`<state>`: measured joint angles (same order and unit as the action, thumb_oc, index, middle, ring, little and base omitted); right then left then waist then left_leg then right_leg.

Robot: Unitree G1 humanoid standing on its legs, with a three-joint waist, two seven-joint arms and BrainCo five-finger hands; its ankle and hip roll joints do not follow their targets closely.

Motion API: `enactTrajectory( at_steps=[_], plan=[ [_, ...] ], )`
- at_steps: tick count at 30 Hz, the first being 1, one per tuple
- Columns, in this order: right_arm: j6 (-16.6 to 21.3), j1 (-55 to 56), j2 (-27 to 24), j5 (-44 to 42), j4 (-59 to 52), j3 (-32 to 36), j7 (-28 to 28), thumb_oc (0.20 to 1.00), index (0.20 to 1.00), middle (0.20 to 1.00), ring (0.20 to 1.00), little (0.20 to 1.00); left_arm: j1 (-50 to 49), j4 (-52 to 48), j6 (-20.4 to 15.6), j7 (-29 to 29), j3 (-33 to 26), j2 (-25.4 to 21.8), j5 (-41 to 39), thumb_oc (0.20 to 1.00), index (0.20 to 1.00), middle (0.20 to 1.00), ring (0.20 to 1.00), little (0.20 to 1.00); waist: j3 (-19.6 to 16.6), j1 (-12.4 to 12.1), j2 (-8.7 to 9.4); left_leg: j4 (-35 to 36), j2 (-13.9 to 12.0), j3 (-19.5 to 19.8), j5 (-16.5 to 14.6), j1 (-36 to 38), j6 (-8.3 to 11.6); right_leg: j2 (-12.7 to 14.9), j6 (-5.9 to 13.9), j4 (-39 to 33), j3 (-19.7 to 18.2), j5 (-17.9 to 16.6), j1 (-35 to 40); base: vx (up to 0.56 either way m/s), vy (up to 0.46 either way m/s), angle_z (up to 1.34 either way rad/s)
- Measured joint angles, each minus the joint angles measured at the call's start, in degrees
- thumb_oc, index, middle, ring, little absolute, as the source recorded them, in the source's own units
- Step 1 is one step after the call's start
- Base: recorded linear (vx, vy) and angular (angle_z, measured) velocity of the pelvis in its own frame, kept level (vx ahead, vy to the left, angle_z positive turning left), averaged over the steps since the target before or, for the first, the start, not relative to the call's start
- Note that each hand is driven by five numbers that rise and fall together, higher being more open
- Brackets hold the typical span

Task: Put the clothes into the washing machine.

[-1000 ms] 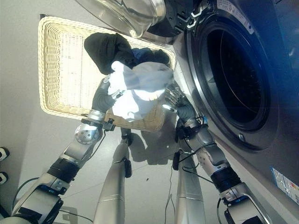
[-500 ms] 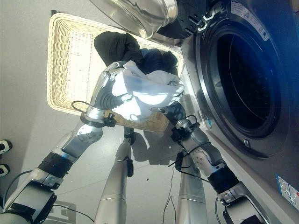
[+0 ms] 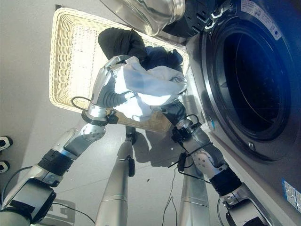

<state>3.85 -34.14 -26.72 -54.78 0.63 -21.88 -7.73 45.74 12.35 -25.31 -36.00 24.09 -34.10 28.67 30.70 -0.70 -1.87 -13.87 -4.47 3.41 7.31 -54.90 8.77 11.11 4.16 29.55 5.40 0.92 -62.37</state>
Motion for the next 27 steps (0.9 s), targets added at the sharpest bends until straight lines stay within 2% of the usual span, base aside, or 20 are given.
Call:
enactTrajectory(
  at_steps=[3,4,5,10,27],
  plan=[
    [0.58,-0.01,0.00,-0.03,-0.38,-0.16,0.02,1.000,1.000,1.000,1.000,1.000,0.15,0.00,0.11,0.19,0.13,0.00,-0.04,0.200,0.200,0.200,0.200,0.200,0.00,-0.02,0.00,0.00,0.04,0.00,0.11,-0.30,0.21,0.04,0.01,-0.01,0.00,0.01,-0.28,0.00,0.000,0.00],
    [0.82,-0.03,0.01,-0.05,-0.41,-0.16,0.02,0.715,0.715,0.715,0.715,0.715,0.22,0.00,0.11,0.24,0.14,0.00,-0.04,0.200,0.200,0.200,0.200,0.200,0.00,-0.02,0.00,-0.03,0.07,0.00,0.12,-0.46,0.21,0.06,-0.01,-0.01,0.00,0.00,-0.44,0.00,0.000,0.00],
    [1.10,0.00,0.03,-0.06,-0.60,-0.17,0.03,0.200,0.200,0.200,0.200,0.200,0.32,-0.01,0.12,0.64,0.13,0.03,-0.07,0.200,0.200,0.200,0.200,0.200,0.00,-0.02,0.00,-0.16,0.09,0.01,0.12,-0.84,0.21,0.06,-0.11,0.01,0.00,-0.08,-0.79,0.00,0.000,0.00],
    [2.69,0.24,0.22,-0.45,-0.60,-0.14,0.17,0.200,0.200,0.200,0.200,0.200,0.48,-0.03,0.19,2.66,0.57,0.20,-0.13,0.200,0.200,0.200,0.200,0.200,0.00,0.02,0.00,-0.61,0.10,0.01,-0.04,-1.03,0.16,0.06,-0.33,0.08,-0.03,-0.25,-0.84,0.00,0.000,0.00],
    [3.80,0.72,1.10,-0.47,-0.63,-0.12,1.97,0.200,0.200,0.200,0.200,0.200,0.63,-1.98,0.07,4.93,0.68,0.42,-0.17,0.200,0.200,0.200,0.200,0.200,0.00,0.17,0.01,-0.87,0.07,-0.06,-0.04,-1.03,0.16,0.02,-0.44,0.08,-0.09,-0.48,-0.81,0.00,0.000,0.00]
  ],
)
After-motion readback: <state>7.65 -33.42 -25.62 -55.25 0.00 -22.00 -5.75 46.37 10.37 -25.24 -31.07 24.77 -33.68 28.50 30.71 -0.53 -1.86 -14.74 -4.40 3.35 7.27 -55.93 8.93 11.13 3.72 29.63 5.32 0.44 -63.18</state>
